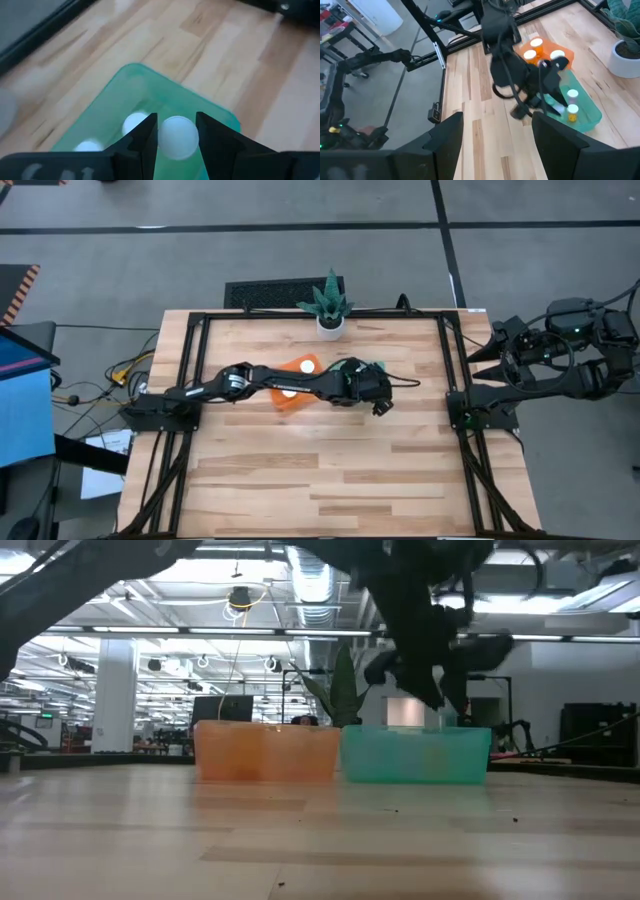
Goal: Pick and place medicine bottles into bin by pill shape (circle, oval)
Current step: Put the blue tablet bottle into the blue bin
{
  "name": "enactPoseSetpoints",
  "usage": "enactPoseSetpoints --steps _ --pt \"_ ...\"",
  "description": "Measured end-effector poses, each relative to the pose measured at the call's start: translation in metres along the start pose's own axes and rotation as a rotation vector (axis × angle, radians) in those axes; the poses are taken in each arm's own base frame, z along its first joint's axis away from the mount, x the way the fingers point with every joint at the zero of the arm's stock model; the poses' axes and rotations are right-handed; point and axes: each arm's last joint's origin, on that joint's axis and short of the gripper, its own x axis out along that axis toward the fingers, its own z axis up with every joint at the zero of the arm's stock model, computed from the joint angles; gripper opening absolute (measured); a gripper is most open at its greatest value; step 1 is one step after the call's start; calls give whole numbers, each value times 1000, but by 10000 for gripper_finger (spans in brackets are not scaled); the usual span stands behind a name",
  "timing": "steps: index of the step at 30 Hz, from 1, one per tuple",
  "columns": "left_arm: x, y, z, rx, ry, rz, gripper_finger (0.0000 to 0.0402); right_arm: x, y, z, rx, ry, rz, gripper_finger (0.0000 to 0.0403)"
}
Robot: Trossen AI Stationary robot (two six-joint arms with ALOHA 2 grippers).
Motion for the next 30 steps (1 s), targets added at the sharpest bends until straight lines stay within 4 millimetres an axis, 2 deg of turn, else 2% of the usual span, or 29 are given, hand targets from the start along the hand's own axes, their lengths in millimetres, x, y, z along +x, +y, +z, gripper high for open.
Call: enactPoseSetpoints --steps 3,6,10,30 --pt "9 0 -8 22 25 31 114 0 0 0 1 0 0 243" --pt "13 -3 -6 0 -12 15 114 0 0 0 3 1 0 243" --pt "25 -4 -18 22 24 33 114 0 0 0 3 1 0 243" --pt "29 3 -15 62 42 19 114 0 0 0 0 1 0 243"
